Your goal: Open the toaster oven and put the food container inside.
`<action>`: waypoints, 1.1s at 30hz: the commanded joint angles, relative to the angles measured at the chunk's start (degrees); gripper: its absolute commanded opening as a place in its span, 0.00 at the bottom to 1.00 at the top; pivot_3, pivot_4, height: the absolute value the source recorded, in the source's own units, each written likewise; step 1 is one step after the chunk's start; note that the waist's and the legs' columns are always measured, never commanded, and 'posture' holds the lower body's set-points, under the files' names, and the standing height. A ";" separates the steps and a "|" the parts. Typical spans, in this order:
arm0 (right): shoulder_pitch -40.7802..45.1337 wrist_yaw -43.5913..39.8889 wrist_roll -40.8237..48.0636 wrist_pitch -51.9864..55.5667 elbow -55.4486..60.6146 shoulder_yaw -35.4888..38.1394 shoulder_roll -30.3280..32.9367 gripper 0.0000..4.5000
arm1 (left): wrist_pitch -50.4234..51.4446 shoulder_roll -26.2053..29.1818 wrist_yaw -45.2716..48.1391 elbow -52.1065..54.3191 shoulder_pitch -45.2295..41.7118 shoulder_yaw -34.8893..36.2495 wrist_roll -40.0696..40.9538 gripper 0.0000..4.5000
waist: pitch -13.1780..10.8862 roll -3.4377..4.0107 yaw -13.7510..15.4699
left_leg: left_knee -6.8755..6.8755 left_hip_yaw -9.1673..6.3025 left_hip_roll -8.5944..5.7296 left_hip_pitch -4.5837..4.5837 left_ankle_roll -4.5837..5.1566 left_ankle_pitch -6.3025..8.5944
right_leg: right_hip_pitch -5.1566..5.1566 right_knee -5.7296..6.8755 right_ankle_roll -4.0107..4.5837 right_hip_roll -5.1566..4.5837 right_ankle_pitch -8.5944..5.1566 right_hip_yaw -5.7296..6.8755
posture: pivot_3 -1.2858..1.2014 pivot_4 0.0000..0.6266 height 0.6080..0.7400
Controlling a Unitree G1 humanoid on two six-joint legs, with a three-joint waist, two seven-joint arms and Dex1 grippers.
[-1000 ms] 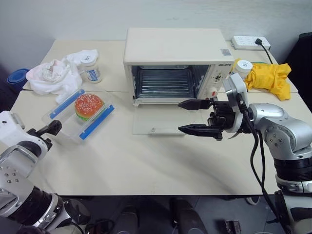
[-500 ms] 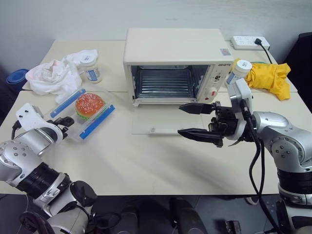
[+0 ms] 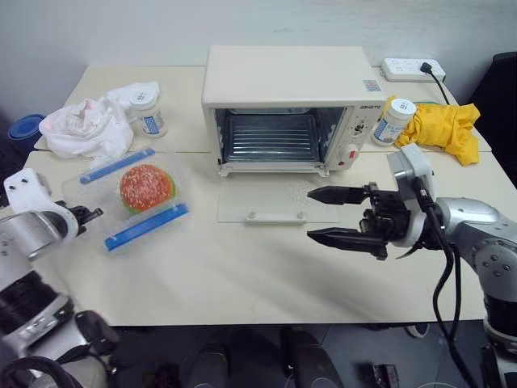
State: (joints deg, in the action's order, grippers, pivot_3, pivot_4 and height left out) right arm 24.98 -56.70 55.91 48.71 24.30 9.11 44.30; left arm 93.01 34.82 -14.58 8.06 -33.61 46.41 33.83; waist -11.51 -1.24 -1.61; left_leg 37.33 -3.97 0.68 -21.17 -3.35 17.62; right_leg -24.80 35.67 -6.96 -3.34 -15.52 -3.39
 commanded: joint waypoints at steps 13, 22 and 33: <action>-8.23 2.09 5.98 1.58 0.42 11.78 4.79 1.00 | -0.51 -1.52 -11.76 -0.28 -12.68 -19.07 37.21 0.03 | 0.01 -0.10 1.70 | 0.12 -0.05 -0.17 -0.07 0.00 0.00 | 0.15 -0.11 -0.11 -0.18 0.06 0.00 | 0.52 0.24 1.00; -12.94 1.78 3.34 -1.15 2.99 14.71 7.03 1.00 | -0.51 -13.61 -22.63 -4.35 -20.59 -27.24 36.06 0.03 | 0.02 -0.09 1.41 | 0.08 0.09 -0.12 0.02 0.03 -0.01 | 0.08 -0.03 -0.11 -0.04 0.05 -0.10 | 0.52 0.24 1.00; -17.61 6.39 5.66 -2.63 7.58 16.91 5.52 1.00 | -0.51 -24.02 -25.53 -7.08 -23.29 -22.38 27.17 0.36 | 0.01 -0.10 1.77 | 0.14 0.07 -0.19 -0.05 -0.19 -0.16 | 0.12 -0.12 -0.12 -0.08 0.06 -0.09 | 0.52 0.24 1.00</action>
State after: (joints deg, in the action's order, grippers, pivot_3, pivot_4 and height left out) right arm 7.62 -50.81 59.75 47.18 29.37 23.12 50.31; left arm 92.95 11.41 -40.61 -0.85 -55.67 23.11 61.64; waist -11.50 -1.34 0.16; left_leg 37.47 -3.90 0.48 -21.23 -3.58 17.43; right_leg -24.68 35.55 -7.09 -3.43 -15.46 -3.48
